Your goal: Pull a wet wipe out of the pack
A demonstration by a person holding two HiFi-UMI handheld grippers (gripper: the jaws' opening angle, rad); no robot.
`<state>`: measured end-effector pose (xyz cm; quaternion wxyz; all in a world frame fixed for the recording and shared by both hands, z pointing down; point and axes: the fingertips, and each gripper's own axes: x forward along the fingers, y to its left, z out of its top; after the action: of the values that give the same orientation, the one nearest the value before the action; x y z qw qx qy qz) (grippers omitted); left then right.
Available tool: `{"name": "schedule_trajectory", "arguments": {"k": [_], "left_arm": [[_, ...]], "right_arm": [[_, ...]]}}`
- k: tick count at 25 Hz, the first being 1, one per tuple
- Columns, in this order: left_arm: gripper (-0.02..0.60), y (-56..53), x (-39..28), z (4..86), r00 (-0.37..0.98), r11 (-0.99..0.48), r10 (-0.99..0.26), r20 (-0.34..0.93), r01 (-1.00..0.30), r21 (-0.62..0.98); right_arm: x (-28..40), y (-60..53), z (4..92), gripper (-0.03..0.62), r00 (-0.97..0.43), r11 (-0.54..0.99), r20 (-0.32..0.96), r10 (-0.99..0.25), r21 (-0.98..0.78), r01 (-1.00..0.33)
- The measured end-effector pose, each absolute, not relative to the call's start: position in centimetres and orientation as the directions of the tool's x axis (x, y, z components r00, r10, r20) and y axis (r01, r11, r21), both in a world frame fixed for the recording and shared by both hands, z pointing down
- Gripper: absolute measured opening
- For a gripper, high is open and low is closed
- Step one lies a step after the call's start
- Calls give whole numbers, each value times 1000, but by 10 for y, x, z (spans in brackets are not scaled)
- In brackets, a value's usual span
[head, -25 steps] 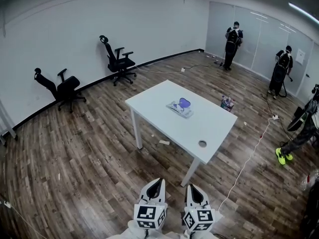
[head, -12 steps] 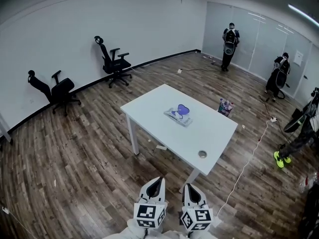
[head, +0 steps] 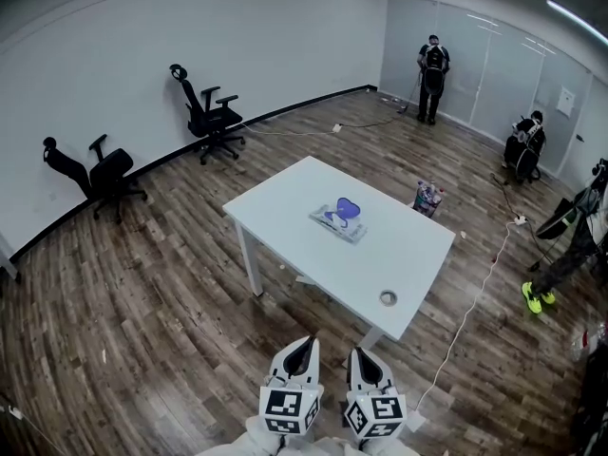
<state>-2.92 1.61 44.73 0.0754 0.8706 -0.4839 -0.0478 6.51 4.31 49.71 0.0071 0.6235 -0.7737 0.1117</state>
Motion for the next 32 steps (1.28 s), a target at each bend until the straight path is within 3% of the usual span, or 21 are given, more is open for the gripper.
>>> {"name": "schedule_trajectory", "arguments": {"k": [32], "left_arm": [[0,-79,-7,440,597,-597,-801,-51,-789,148]], "right_arm": [[72,-51,490,9,-162,143,155,-975,-127,-982]]}}
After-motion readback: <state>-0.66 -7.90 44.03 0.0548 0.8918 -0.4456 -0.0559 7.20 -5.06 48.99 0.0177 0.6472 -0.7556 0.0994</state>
